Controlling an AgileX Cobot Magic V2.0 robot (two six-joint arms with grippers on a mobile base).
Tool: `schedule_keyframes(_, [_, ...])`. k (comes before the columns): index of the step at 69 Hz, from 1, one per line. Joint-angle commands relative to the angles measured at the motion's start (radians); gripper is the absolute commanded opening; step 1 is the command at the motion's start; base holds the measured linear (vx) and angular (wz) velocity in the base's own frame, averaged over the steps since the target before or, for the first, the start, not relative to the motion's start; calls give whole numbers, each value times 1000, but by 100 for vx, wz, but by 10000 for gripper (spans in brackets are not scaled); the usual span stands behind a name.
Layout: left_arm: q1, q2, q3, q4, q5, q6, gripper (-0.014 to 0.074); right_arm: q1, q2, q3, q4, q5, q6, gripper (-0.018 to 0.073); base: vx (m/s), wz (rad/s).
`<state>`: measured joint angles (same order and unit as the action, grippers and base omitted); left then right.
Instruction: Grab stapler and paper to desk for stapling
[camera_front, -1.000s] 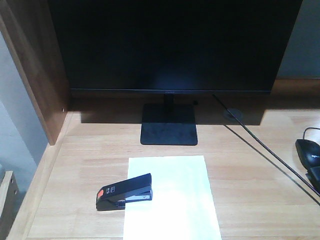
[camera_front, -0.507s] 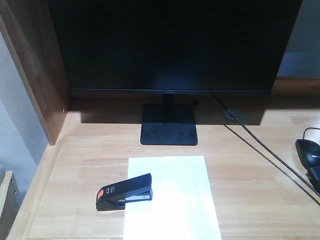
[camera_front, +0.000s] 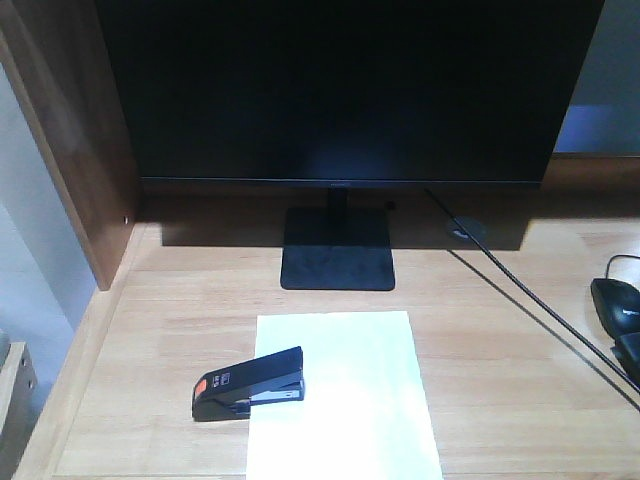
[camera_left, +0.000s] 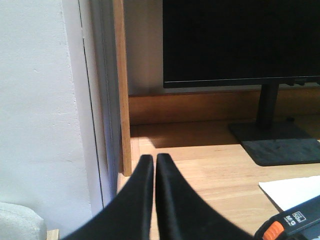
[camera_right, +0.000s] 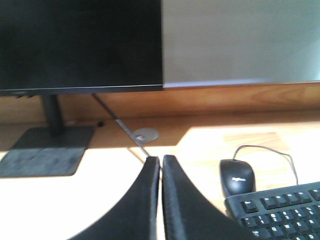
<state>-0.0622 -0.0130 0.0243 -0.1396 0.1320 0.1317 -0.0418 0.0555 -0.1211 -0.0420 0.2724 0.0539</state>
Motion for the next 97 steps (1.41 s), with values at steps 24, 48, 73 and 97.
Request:
schedule_keyframes(24, [1,-15,11,-2,-71,-9,-6,-8,-76,153,-21,-182,-11,-3,0,0])
schedule_keyframes(48, [1,-15,11,-2,-71,-9,-6,-8,-76,153,-21,-182,-7,-3,0,0])
schedule_keyframes(73, [1,-15,11,-2,-71,-9,-6,-8,-76,153,-21,-182,-7,-3,0,0])
schedule_keyframes(97, [1,-15,11,-2,-71,-9,-6,-8,-76,152,-21,-181,-7,-3,0,0])
